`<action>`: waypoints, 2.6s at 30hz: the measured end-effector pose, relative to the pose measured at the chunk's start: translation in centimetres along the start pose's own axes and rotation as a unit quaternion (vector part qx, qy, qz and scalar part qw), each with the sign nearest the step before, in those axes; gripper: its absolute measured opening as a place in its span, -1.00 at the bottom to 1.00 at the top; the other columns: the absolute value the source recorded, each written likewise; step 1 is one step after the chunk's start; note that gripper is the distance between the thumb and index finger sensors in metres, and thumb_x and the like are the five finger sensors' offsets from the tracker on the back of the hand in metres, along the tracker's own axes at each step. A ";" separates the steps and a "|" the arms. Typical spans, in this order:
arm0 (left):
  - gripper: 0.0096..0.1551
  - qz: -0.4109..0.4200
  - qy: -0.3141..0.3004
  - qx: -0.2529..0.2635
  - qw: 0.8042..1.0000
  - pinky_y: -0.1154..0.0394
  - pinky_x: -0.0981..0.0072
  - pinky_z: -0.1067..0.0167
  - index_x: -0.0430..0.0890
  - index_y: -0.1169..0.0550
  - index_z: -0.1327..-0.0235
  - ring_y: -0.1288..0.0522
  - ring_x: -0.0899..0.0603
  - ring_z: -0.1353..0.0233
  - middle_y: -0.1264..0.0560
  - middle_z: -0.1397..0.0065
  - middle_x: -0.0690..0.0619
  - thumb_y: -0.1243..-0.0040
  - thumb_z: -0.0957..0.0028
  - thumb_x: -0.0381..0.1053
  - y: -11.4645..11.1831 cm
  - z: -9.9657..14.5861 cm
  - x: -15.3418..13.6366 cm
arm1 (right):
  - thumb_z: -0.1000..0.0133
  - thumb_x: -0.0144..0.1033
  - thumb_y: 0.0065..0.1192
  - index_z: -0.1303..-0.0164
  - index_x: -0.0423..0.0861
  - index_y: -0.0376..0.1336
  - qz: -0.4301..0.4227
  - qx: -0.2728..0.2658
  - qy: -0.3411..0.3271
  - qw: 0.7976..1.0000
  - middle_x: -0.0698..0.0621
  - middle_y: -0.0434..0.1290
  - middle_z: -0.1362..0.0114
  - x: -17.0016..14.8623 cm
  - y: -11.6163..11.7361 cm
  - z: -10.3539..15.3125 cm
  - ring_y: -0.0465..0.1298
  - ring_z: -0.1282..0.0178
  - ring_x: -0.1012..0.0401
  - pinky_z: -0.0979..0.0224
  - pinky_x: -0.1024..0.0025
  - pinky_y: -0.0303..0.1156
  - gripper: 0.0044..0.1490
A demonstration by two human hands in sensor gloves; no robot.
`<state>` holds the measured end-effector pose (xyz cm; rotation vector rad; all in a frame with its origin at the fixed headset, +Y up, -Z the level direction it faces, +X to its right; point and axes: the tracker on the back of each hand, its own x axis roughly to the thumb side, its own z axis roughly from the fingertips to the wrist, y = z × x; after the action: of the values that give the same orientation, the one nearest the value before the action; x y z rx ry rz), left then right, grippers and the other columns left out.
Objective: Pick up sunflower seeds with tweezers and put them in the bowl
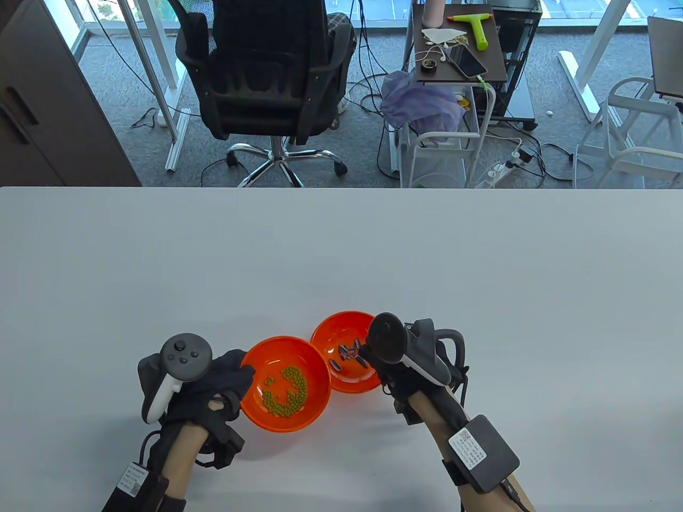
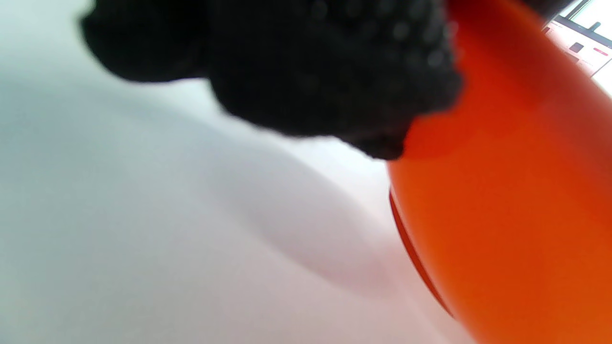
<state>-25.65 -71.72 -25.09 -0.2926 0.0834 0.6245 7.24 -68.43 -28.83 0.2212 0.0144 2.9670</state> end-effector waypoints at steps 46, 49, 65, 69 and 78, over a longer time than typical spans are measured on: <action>-0.46 0.081 0.121 0.028 0.989 -0.72 0.17 0.34 -0.12 -0.60 -0.20 -0.72 0.04 0.56 -0.76 0.32 -0.01 -0.22 0.01 0.08 0.1 -2.7 -5.6 | 0.18 0.01 0.43 0.14 0.12 0.63 -0.013 -0.044 0.002 0.999 0.20 0.63 0.01 0.4 -0.8 0.5 0.60 -0.13 0.12 -0.33 0.10 0.49 -0.52; -0.45 0.083 0.133 0.025 0.987 -0.72 0.17 0.33 -0.12 -0.59 -0.21 -0.73 0.05 0.55 -0.76 0.31 -0.01 -0.21 0.00 0.08 -0.2 -3.0 -6.0 | 0.17 0.02 0.43 0.13 0.12 0.63 -0.013 -0.043 0.000 0.999 0.19 0.61 -0.06 0.5 -0.7 0.6 0.58 -0.19 0.10 -0.34 0.09 0.48 -0.52; -0.24 -0.055 0.095 0.152 0.982 -0.54 -0.14 -0.26 -0.05 -0.35 -0.47 -0.69 -0.18 -0.21 -0.53 -0.40 -0.13 -0.13 0.00 0.20 1.3 -1.6 -4.2 | 0.18 0.03 0.43 0.13 0.12 0.63 -0.030 -0.062 0.028 0.997 0.19 0.61 -0.06 -0.5 -1.3 0.7 0.56 -0.24 0.09 -0.36 0.09 0.47 -0.52; -0.24 -0.135 0.044 0.185 0.972 -0.42 -0.23 -0.41 0.03 -0.32 -0.50 -0.53 -0.26 -0.48 -0.38 -0.58 -0.07 -0.13 0.00 0.21 1.2 -0.9 -2.2 | 0.18 0.03 0.43 0.14 0.12 0.63 -0.032 -0.064 0.034 0.997 0.19 0.61 -0.06 -0.8 -1.4 0.7 0.56 -0.24 0.09 -0.36 0.09 0.47 -0.52; -0.18 -0.206 -0.029 0.152 0.966 -0.12 -0.29 -0.57 0.09 -0.22 -0.56 -0.19 -0.25 -0.73 -0.16 -0.72 -0.01 -0.10 -0.01 0.26 -0.4 0.3 1.3 | 0.18 0.02 0.44 0.15 0.11 0.63 -0.029 -0.078 0.052 0.995 0.19 0.62 -0.05 -2.1 -1.6 0.8 0.56 -0.25 0.09 -0.37 0.09 0.47 -0.52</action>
<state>-24.36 -71.16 -24.93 0.0095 0.0579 0.2004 9.65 -67.22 -28.36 0.0464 -0.1937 2.8995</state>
